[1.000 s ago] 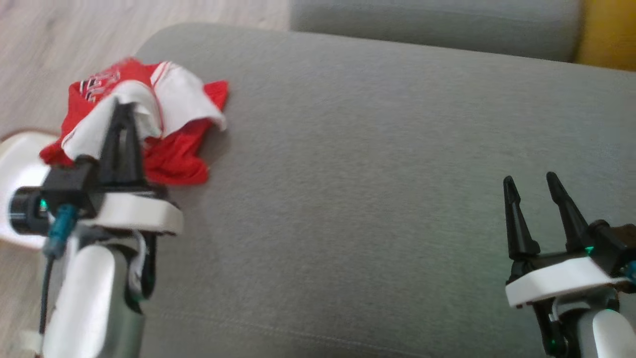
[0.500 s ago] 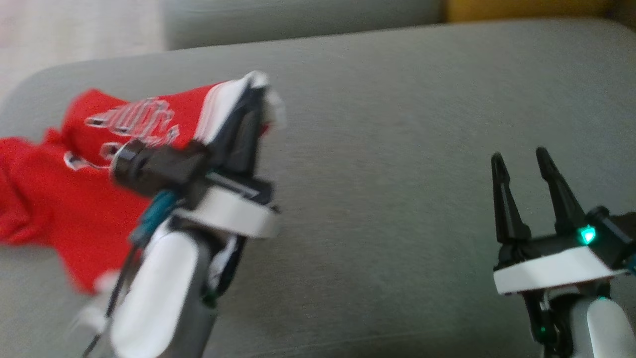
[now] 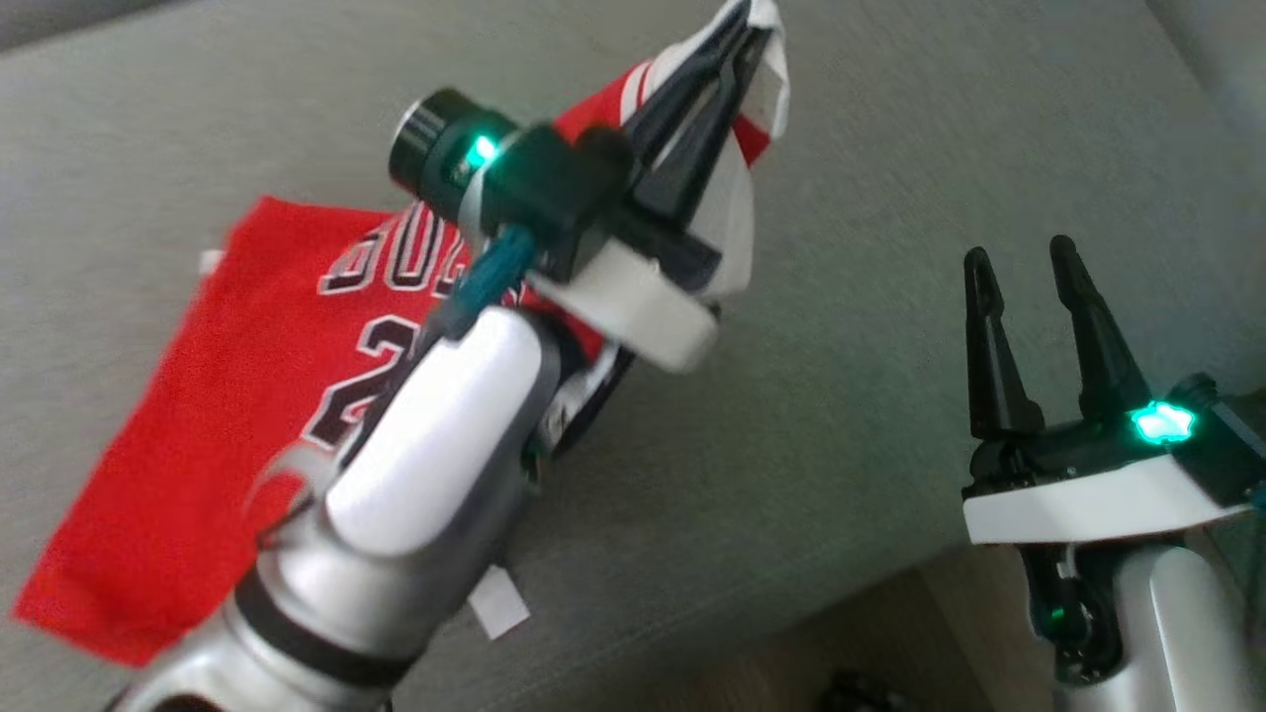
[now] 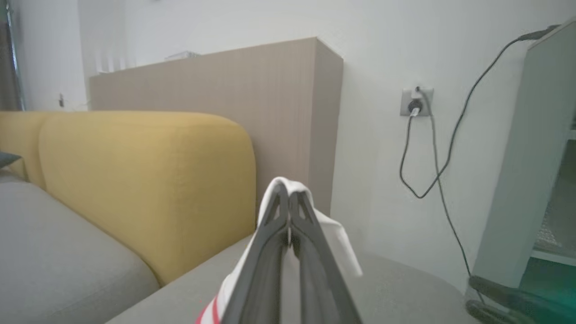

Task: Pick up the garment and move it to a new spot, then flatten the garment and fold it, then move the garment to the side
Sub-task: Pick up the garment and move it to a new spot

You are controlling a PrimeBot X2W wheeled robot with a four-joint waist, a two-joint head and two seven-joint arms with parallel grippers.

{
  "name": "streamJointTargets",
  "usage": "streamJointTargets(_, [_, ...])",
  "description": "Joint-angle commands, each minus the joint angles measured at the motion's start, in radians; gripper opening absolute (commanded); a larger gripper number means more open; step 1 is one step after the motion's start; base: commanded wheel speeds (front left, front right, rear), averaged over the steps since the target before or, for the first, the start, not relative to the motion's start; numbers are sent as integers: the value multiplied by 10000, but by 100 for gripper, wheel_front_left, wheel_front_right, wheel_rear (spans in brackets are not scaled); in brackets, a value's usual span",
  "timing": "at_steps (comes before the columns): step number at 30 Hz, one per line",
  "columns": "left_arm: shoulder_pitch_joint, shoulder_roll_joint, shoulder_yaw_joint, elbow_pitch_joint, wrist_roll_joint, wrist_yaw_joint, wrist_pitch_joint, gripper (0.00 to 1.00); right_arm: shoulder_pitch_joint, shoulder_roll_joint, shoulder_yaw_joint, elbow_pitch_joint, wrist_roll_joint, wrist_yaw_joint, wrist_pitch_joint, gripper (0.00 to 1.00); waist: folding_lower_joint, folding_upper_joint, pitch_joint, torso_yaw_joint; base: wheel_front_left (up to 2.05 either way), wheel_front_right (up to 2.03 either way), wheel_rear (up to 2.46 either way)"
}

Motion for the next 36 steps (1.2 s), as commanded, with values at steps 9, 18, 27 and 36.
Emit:
streamJointTargets(9, [-1319,65,92,3017,-267,104,248,0,-720,-33,574,549,630,40,-824,100,0,-1,1749,-1343,0,0,0])
streamJointTargets(18, [-998,45,-586,4291,-417,-347,-65,100,-915,-32,460,1252,379,40,-862,100,0,-1,1133,-566,0,0,0])
streamJointTargets(27, [432,373,-455,3158,-378,506,-1012,100,-752,-32,98,1254,-290,40,-415,100,0,-1,101,857,0,0,0])
streamJointTargets(36, [2121,1453,1302,1239,-277,2117,-1271,100,-503,-98,-184,887,-825,40,169,100,0,-1,-556,2261,0,0,0])
